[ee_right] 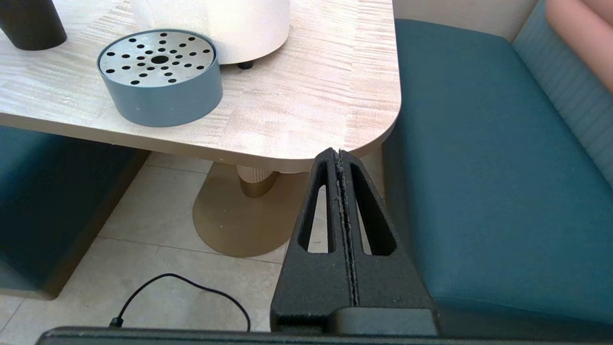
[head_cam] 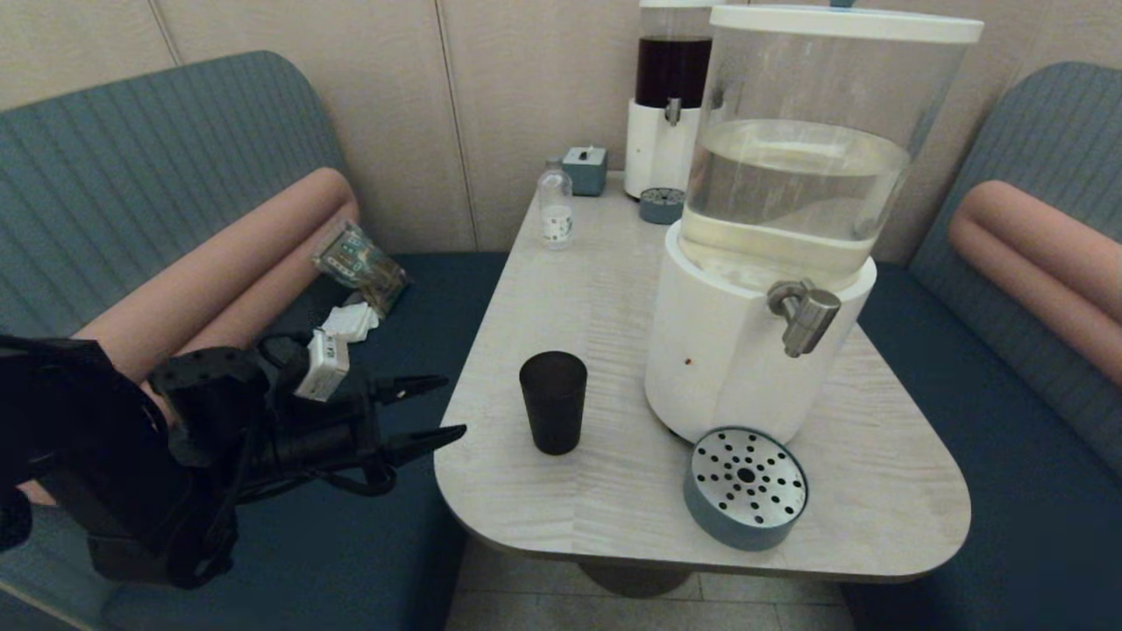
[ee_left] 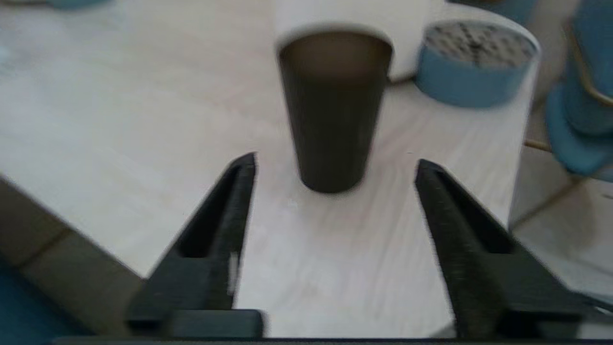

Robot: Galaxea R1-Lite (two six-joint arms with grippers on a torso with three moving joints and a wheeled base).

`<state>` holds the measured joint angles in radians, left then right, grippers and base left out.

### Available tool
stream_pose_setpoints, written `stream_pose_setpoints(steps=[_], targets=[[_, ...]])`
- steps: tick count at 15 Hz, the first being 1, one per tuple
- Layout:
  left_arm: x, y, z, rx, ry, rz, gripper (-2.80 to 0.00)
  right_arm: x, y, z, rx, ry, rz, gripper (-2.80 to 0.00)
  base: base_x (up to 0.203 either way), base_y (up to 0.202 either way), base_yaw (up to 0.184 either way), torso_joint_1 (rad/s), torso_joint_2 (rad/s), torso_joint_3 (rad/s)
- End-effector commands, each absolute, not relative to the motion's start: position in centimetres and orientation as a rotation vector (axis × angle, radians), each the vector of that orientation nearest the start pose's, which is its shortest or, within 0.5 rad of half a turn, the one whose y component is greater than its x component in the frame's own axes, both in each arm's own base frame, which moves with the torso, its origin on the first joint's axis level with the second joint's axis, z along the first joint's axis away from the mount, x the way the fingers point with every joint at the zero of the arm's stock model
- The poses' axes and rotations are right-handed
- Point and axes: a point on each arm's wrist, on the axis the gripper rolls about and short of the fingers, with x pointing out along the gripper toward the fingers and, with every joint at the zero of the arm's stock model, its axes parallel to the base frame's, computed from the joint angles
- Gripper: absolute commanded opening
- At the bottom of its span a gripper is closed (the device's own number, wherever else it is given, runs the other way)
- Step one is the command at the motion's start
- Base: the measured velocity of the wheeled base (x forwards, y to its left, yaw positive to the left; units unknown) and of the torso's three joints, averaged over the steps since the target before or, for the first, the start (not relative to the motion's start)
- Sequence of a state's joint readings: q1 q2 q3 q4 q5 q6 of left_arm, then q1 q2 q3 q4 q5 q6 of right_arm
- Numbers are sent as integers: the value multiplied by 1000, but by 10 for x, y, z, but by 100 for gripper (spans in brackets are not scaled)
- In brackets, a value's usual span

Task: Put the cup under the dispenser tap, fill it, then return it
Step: Pick up the cup

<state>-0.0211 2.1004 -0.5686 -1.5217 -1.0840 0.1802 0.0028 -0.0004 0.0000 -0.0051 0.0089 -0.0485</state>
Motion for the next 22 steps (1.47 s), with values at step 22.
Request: stream_pose_setpoints(steps=[22], targets=[[416, -118, 43, 20, -116, -1218, 0, -23, 0, 75, -49, -3, 12, -280, 0, 0, 0, 0, 0, 0]])
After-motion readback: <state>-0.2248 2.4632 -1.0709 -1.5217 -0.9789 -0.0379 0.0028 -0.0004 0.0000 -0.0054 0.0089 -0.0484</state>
